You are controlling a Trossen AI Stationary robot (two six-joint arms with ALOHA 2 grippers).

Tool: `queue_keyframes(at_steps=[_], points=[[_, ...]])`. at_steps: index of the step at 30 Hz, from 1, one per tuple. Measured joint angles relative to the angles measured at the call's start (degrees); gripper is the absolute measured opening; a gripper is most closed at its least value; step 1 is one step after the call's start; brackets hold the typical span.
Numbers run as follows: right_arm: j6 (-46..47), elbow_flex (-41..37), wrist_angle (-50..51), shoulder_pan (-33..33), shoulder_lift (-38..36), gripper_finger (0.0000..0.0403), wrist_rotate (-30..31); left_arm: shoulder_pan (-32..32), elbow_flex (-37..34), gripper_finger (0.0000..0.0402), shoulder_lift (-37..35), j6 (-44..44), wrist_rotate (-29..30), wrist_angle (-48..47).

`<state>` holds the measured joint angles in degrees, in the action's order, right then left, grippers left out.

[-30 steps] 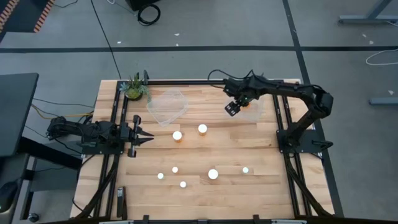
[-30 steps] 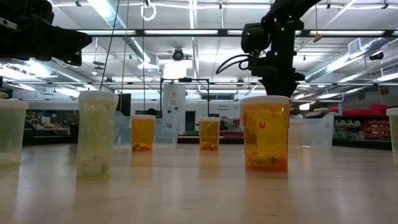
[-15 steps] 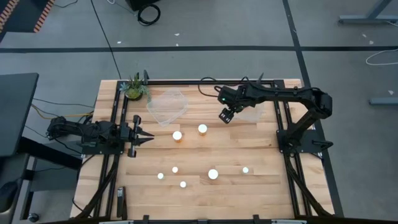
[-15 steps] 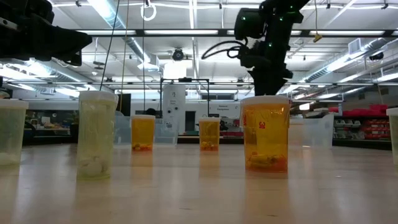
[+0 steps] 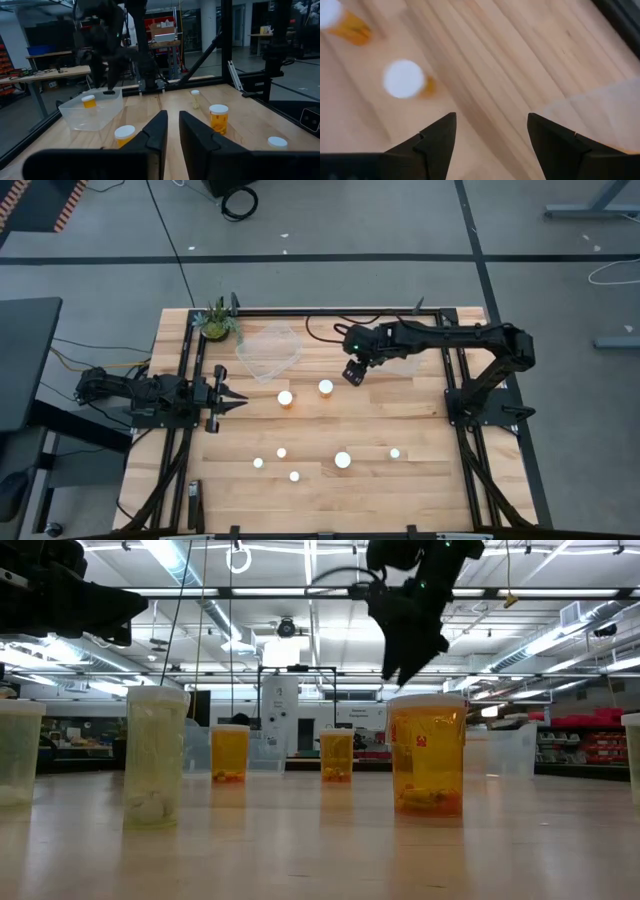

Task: Pick and place medicine bottles into bin by pill shape (circle, oval)
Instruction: Put the big orange pill bottle into the right transparent bin

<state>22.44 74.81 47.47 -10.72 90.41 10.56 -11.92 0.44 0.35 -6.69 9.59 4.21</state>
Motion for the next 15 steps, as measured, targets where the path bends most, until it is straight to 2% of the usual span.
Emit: queue_keyframes(at_steps=[15], points=[[-3.5, 8.9, -3.3, 6.4, 0.0, 0.0252, 0.4, 0.0, 0.0, 0.0053, 0.0, 0.0, 0.0, 0.0]])
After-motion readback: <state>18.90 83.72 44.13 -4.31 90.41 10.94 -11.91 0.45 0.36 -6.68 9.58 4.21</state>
